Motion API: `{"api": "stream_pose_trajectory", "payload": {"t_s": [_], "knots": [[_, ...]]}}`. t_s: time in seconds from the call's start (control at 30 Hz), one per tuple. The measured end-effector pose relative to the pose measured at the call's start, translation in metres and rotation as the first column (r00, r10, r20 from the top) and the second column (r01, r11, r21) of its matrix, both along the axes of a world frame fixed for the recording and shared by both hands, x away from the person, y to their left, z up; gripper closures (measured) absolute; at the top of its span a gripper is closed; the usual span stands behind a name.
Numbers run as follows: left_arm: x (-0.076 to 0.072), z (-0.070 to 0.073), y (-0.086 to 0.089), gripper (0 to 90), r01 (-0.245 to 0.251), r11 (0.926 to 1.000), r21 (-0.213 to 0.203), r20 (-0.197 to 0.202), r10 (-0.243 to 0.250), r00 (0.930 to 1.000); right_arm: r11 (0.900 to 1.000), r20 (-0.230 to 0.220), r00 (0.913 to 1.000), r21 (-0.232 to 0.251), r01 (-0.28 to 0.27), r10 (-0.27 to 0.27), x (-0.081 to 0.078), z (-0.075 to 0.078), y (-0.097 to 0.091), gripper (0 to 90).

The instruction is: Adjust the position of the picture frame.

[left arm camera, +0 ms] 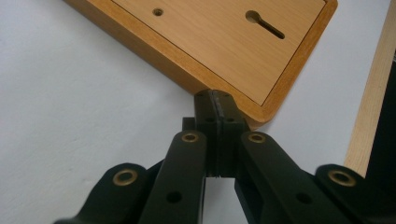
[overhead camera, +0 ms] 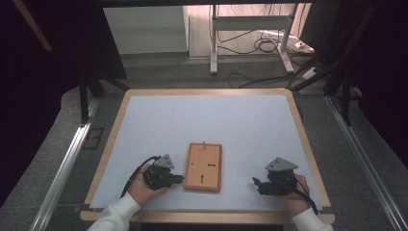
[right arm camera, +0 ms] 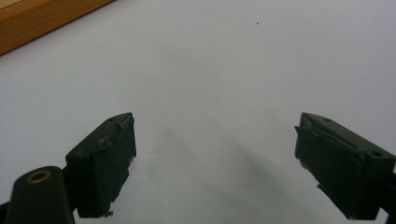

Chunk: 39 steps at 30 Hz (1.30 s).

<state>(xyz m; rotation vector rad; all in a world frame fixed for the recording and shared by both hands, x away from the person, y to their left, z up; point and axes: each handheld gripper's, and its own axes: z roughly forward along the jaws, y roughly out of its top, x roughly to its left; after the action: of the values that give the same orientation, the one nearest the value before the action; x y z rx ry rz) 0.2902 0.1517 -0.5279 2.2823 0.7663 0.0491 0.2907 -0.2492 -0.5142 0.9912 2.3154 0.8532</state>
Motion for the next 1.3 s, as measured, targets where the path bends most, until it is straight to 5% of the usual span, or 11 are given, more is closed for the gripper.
{"api": "stream_pose_trajectory", "payload": {"t_s": [0.43,0.7,0.87,1.07,1.3], "knots": [[0.000,0.000,-0.004,90.0,0.007,0.9994,-0.034,0.009,-0.007,0.9999,1.0000,0.002,1.0000,0.004,-0.001,0.001,0.000,0.001,-0.001,12.8],[-0.001,0.006,0.009,90.0,-0.027,0.9975,-0.066,0.068,0.032,0.9972,0.9998,0.044,0.9990,0.022,0.004,-0.005,-0.002,0.004,-0.002,12.8],[0.000,0.007,0.016,69.7,-0.070,0.9930,-0.095,0.098,0.080,0.9920,0.9996,0.052,0.9986,0.028,0.002,-0.003,-0.004,0.004,-0.001,12.8],[0.006,0.008,0.024,40.2,-0.179,0.9791,-0.096,0.138,0.192,0.9717,0.9973,0.068,0.9973,0.065,-0.033,0.028,-0.008,0.004,-0.001,12.8],[0.013,0.011,0.032,34.6,-0.214,0.9702,-0.113,0.137,0.229,0.9637,0.9805,0.036,0.9986,0.191,-0.045,0.039,-0.014,0.007,-0.005,12.5]]}}
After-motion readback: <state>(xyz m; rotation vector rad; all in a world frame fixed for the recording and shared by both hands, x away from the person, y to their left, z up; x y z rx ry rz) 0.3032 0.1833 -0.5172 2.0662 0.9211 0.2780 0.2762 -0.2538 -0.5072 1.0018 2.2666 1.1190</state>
